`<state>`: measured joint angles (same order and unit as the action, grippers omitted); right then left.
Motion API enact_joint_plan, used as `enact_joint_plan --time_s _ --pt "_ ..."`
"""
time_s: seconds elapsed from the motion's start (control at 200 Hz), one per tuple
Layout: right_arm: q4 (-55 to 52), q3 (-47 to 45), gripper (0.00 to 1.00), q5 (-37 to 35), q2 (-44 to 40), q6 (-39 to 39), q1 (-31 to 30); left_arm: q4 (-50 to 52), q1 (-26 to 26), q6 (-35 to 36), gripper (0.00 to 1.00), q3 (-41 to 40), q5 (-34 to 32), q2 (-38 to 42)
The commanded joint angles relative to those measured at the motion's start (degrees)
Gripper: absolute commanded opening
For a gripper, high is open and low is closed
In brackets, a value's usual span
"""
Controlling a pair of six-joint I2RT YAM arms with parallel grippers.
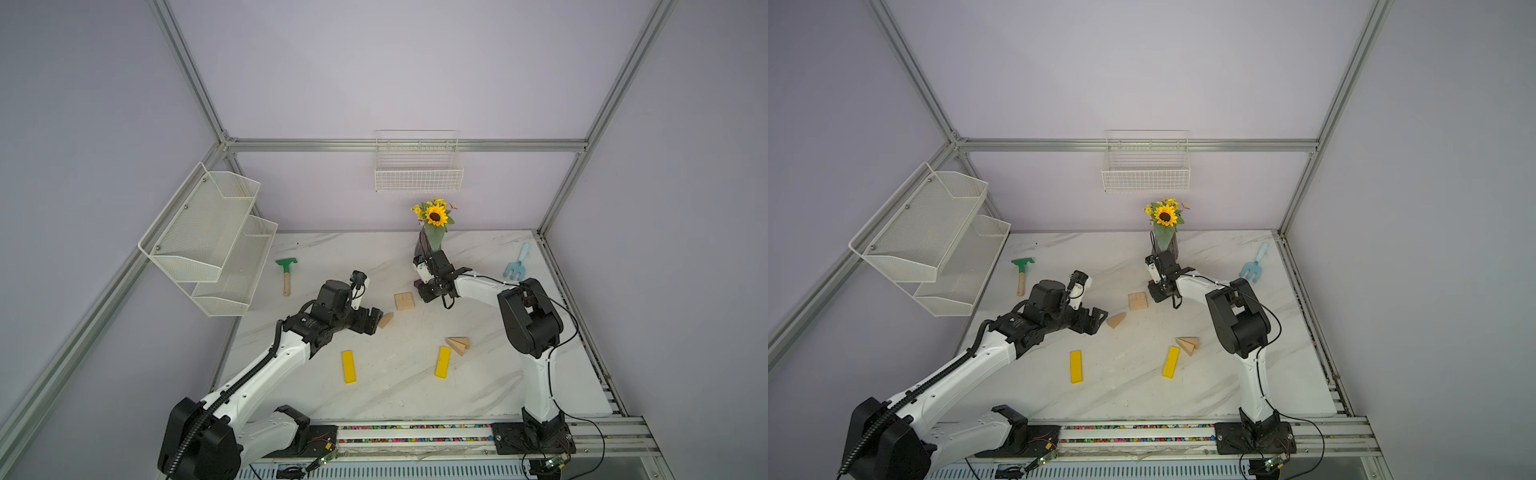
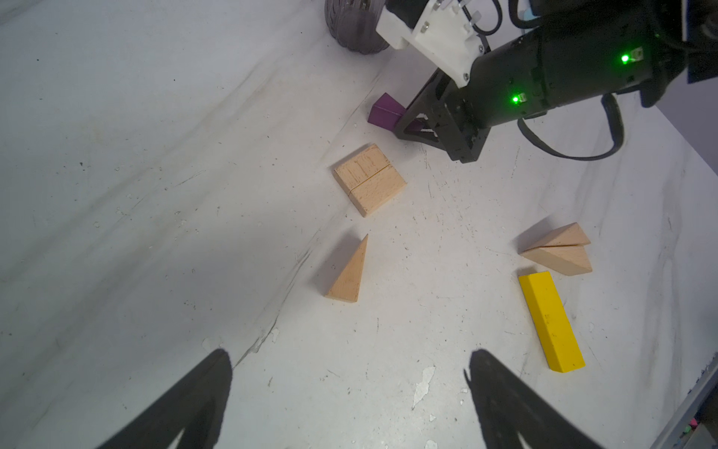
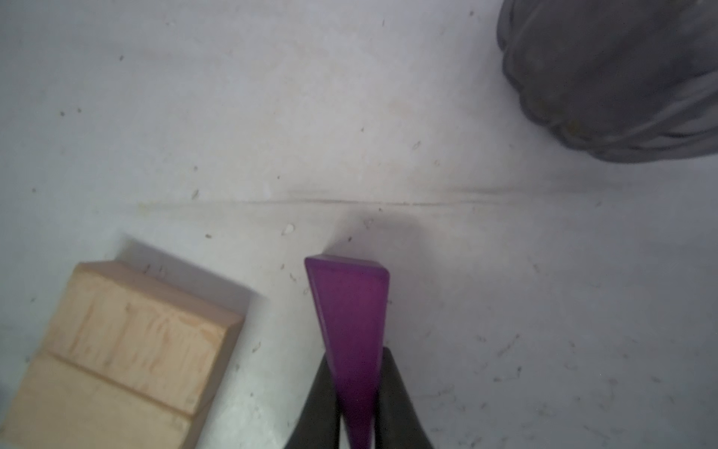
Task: Assemble a small pinwheel with building blocks
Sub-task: Assemble the building block at the center of the board.
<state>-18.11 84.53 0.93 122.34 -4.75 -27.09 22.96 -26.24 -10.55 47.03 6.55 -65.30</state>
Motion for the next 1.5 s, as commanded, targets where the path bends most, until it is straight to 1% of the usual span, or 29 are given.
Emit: enact_joint_plan --time_s 0.0,0.25,0.435,0.71,0.74,0.77,1.2,1.355,1.495 --pt "-4.61 3.27 0.0 -0.61 3.87 2.84 0.2 -1.08 0.54 -1.4 0.96 0.09 0.9 1.89" --pt "-6.79 12.98 0.0 0.5 8.6 3.8 -0.39 -0.74 0.49 -1.41 0.97 0.0 2.9 1.33" --pt "-8.89 19.66 0.0 0.92 12.14 3.62 -2.63 -1.32 0.49 -1.41 0.98 -0.33 4.51 0.96" --pt "-11.94 27.43 0.01 1.2 16.48 3.96 -5.73 -1.25 0.42 -1.41 0.99 -0.86 4.53 1.34" --pt "-12.16 27.82 0.01 1.29 16.83 4.09 -6.06 -1.34 0.49 -1.41 0.99 -0.84 4.57 1.4" --pt "-12.3 28.21 0.01 1.35 17.08 4.15 -6.41 -1.34 0.49 -2.95 0.99 -0.95 4.65 1.41" --pt "-13.39 30.85 0.03 2.12 19.4 4.79 -9.28 -1.34 0.47 -3.28 1.0 -1.45 4.72 1.76" --pt "-13.57 29.77 0.03 2.1 18.79 4.62 -9.65 -1.45 0.49 -3.43 1.0 -1.74 4.7 1.97" --pt "-12.48 26.91 0.03 2.19 17.08 4.58 -9.8 -1.68 0.43 -3.6 1.0 -2.01 4.71 2.02"
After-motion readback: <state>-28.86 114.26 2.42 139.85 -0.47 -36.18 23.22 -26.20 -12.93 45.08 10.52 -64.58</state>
